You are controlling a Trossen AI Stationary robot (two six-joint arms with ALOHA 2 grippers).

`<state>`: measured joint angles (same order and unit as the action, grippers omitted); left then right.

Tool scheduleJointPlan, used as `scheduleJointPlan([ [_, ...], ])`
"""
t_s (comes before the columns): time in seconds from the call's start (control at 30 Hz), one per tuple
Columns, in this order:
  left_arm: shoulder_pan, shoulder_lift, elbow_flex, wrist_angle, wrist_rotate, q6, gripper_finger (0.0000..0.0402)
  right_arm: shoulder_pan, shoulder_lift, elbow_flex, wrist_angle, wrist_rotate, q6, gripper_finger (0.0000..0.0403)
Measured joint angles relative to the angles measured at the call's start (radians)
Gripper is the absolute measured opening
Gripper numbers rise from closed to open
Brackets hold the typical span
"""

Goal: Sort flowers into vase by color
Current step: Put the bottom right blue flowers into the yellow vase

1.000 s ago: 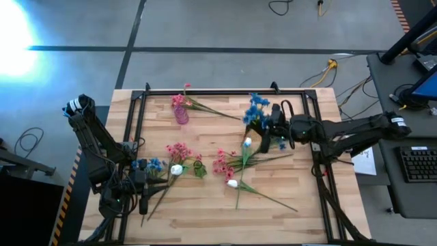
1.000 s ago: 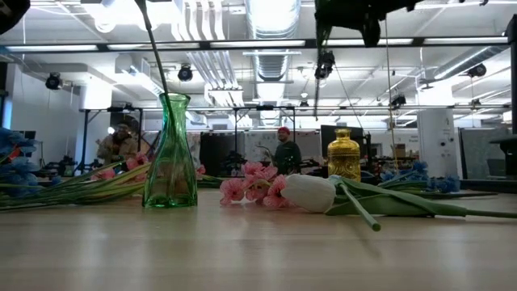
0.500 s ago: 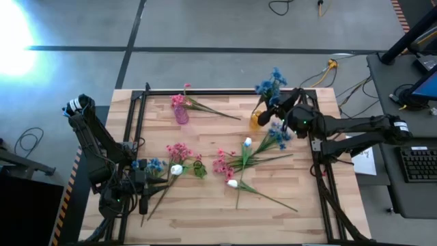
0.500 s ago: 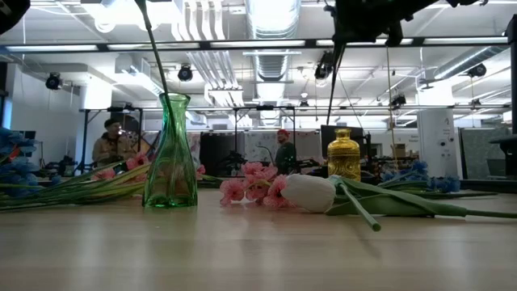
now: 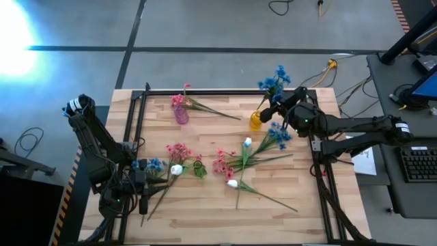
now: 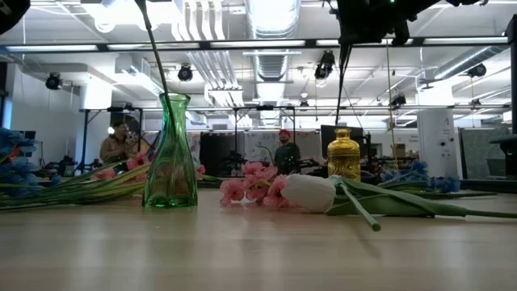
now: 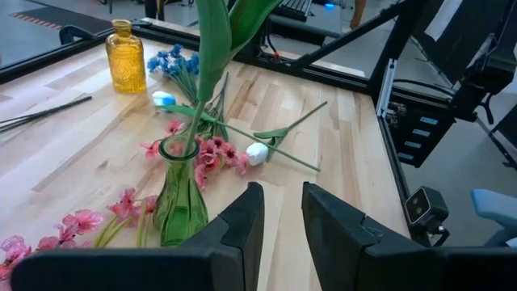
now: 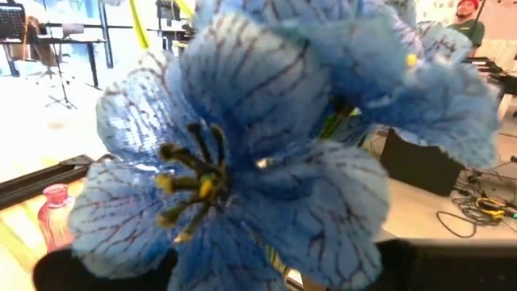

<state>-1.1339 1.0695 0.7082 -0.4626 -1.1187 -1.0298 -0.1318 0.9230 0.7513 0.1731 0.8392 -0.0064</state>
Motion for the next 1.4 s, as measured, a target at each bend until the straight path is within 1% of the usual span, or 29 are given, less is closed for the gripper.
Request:
scheduleJointPlan([
  [0.27,0.006,0.000,0.000,-0.007,-0.009,0.000,0.0074,0.018,-0.050,0.000,-0.016,-0.028,0.014,0.0038],
  [0.5,0.006,0.000,0.000,-0.011,-0.026,0.000,0.0074,0.018,-0.037,0.000,-0.119,-0.027,0.080,0.0038],
  [0.6,0.006,0.000,0.000,-0.011,-0.026,0.000,0.0074,0.018,-0.021,-0.002,-0.134,-0.026,0.097,0.0038],
  [1.13,0.006,0.000,0.000,-0.011,-0.026,0.000,0.0074,0.015,0.010,-0.003,-0.134,-0.023,0.103,0.0038],
  [1.27,0.006,0.000,0.000,-0.011,-0.026,0.000,0.0074,0.015,0.010,-0.003,-0.134,0.000,0.103,0.0038],
  [1.4,0.006,0.000,0.000,-0.011,-0.026,0.000,0.0074,0.015,0.010,-0.003,-0.134,0.000,0.104,0.0038],
])
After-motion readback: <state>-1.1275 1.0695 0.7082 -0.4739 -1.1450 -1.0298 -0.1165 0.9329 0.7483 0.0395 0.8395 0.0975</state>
